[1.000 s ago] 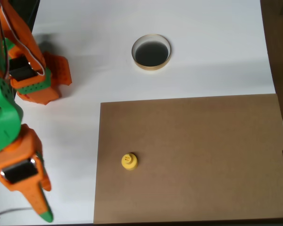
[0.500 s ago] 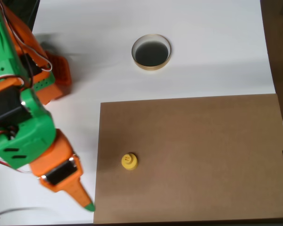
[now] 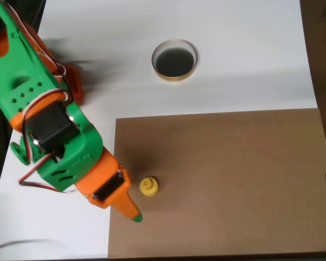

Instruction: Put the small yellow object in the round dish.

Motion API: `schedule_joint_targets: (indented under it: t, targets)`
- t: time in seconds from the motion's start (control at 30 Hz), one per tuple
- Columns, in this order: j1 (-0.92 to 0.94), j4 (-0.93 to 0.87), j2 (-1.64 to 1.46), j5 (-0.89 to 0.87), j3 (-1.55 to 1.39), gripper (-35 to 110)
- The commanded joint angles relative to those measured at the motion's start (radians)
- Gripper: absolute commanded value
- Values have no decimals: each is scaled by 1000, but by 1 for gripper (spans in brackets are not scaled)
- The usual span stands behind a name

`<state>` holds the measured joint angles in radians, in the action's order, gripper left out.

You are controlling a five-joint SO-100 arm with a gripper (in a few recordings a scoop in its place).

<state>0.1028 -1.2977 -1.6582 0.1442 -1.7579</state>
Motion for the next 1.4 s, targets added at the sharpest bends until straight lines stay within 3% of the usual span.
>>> schedule_joint_targets:
  t: [0.0, 0.63, 1.37]
  targets:
    - [-31, -26, 6, -2, 89, 27]
    - [-133, -92, 206, -66, 186, 26]
    - [-189, -20, 308, -129, 186, 24]
